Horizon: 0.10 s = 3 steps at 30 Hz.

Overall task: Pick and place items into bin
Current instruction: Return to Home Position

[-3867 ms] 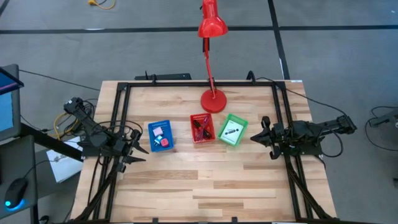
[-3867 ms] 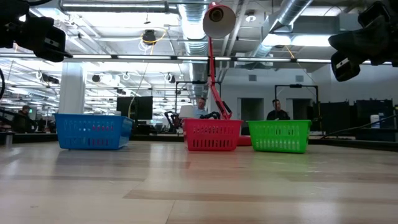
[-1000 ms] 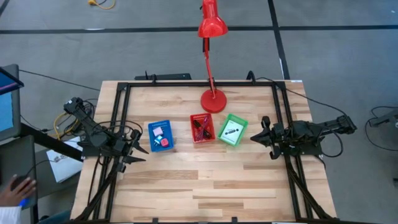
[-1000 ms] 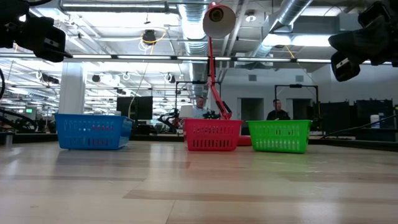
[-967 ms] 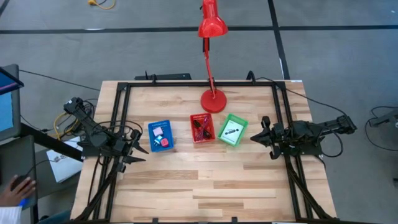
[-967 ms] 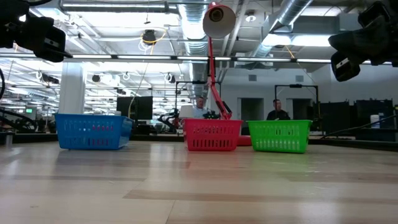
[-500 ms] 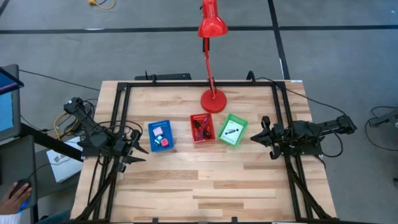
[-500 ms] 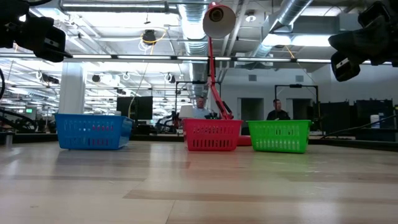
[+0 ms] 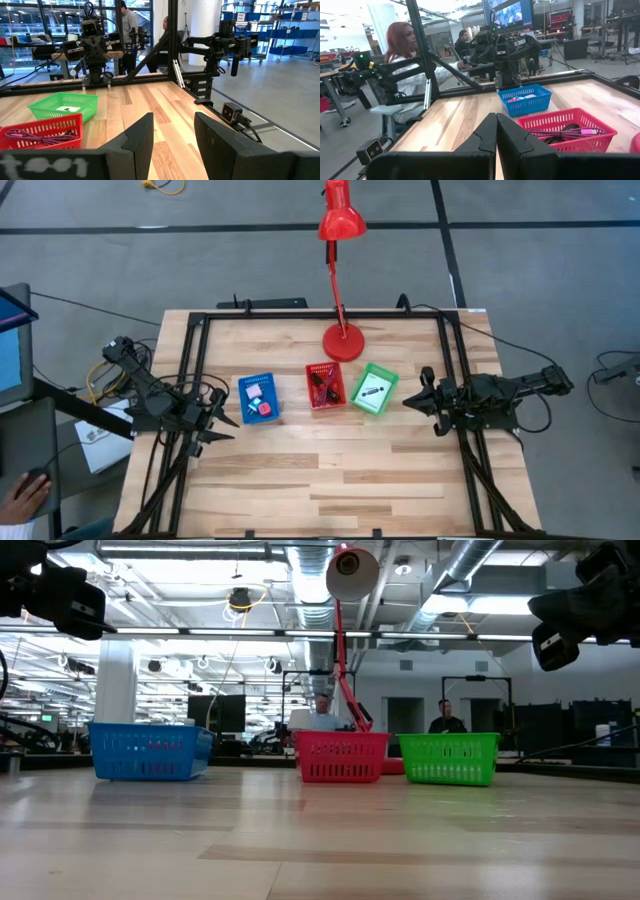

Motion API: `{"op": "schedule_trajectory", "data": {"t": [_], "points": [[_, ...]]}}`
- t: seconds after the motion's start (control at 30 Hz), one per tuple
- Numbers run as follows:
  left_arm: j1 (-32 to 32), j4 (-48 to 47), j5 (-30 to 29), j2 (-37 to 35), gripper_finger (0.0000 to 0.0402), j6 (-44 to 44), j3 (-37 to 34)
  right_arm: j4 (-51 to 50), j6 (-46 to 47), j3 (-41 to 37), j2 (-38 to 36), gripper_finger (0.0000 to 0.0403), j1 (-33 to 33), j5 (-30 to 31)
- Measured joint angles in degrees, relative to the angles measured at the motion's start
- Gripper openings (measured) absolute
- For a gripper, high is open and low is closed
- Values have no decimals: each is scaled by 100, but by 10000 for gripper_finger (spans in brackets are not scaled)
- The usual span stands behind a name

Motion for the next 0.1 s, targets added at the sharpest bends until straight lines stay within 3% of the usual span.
{"op": "schedule_trajectory", "data": {"t": [0.1], "points": [[1,1,0,1,130,0,-1,0,2,0,0,0,1,0]]}}
